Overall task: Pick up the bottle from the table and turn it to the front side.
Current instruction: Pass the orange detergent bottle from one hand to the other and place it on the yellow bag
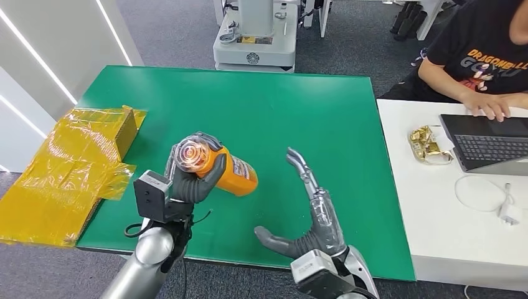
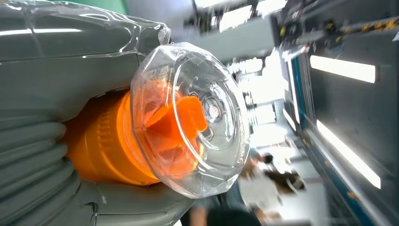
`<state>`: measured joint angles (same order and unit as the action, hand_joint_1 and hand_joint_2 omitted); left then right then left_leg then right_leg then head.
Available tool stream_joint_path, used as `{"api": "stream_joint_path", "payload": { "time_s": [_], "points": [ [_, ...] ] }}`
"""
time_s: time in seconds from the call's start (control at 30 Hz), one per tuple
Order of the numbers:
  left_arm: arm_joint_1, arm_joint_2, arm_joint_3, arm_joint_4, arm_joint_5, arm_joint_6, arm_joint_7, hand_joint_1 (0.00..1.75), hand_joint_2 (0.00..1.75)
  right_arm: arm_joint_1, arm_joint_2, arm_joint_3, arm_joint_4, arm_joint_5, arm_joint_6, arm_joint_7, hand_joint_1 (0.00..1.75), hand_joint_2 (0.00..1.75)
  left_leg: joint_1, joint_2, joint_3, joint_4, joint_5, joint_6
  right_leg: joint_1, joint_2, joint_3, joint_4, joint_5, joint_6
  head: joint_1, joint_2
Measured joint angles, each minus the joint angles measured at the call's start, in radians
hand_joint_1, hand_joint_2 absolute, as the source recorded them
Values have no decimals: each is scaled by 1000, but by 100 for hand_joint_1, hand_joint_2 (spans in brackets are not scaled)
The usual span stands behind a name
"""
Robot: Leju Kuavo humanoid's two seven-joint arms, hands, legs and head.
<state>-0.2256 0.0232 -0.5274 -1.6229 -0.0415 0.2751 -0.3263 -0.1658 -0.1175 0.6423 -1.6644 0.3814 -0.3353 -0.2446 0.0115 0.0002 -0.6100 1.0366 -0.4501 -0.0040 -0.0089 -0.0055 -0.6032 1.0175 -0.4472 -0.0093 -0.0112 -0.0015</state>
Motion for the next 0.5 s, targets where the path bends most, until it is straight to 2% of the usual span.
{"api": "stream_joint_path", "payload": {
  "time_s": [0.07,0.17,0.23,0.5],
  "points": [
    [-2,20,26,-10,-168,47,39,175,175,35,16,-17,-34,9,-30,-9,0,175,0,0,0,0,0,0,0,0,0,0,0,0,0,0],
    [-14,62,67,-15,-540,122,109,175,175,72,36,-40,-87,39,-55,-11,0,175,0,0,0,0,0,-1,0,1,-1,0,0,-1,0,0],
    [-24,85,89,-15,-681,141,127,175,175,87,45,-53,-113,46,-60,-10,0,175,0,0,0,0,0,-1,0,0,-1,0,0,-1,0,0],
    [-31,113,114,-15,-681,144,137,175,175,110,60,-77,-152,48,-62,-10,0,175,0,0,0,0,0,-1,0,0,0,0,0,0,0,0]
  ]
}}
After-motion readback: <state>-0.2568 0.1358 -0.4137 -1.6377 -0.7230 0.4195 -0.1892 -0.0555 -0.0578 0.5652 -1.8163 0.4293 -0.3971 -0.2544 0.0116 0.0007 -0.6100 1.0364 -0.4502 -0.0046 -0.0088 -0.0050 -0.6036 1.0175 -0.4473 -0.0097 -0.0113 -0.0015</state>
